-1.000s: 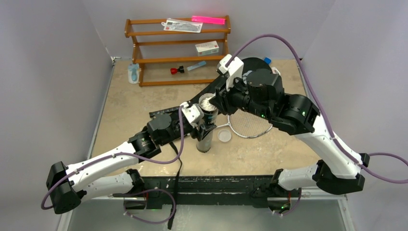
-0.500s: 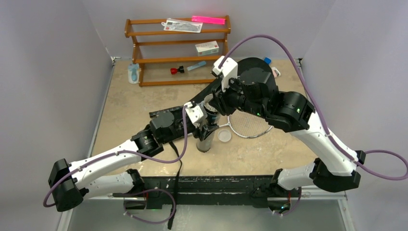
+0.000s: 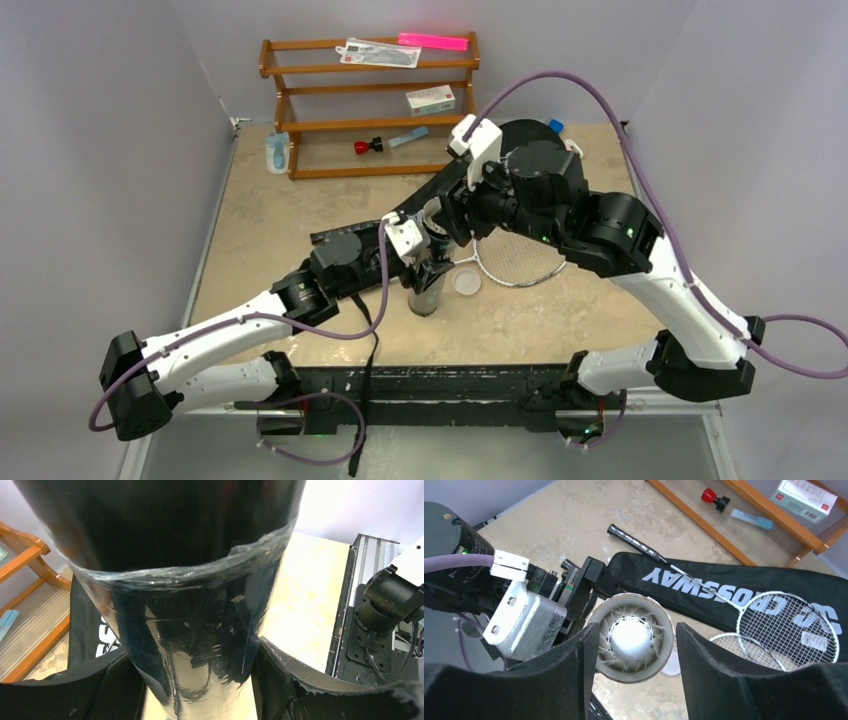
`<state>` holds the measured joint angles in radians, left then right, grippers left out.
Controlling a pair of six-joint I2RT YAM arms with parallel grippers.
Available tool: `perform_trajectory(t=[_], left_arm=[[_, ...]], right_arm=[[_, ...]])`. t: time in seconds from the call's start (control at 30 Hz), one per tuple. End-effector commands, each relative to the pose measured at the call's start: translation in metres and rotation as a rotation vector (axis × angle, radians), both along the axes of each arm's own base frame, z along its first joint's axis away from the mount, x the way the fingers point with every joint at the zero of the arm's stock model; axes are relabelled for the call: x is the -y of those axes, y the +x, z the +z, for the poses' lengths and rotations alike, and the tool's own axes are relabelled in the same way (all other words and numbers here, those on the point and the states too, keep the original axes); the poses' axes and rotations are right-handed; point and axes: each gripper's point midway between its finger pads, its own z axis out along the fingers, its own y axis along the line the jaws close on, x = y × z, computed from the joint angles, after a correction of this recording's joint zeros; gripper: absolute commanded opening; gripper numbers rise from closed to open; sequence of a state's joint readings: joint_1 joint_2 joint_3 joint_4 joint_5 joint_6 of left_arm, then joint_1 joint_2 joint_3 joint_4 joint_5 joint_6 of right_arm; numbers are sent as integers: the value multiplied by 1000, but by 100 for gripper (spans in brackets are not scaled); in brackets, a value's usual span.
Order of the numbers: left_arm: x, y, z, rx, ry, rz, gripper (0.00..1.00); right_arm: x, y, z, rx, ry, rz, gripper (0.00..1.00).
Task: Pack up the badminton gear
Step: Adjust the shuttlecock in the shuttle tube.
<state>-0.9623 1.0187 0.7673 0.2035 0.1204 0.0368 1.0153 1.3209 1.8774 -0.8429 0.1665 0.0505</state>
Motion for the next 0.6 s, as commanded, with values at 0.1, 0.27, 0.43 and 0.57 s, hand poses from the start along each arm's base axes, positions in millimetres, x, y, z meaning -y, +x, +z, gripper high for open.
perform_trajectory(t=[0.1,0.27,0.43,0.57], left_arm=[[-3,-4,9,-17,-27,-1,54],[-3,-5,8,-44,-39,4,54],[-4,-5,8,-45,-40,2,54],[-4,-5,7,-44,-39,4,54]], right_arm=[[10,-4,48,95,132,-5,62],[12,-5,62,138,187,0,50],[11,-10,66,139,206,21,31],[6,-8,56,120,181,31,2]])
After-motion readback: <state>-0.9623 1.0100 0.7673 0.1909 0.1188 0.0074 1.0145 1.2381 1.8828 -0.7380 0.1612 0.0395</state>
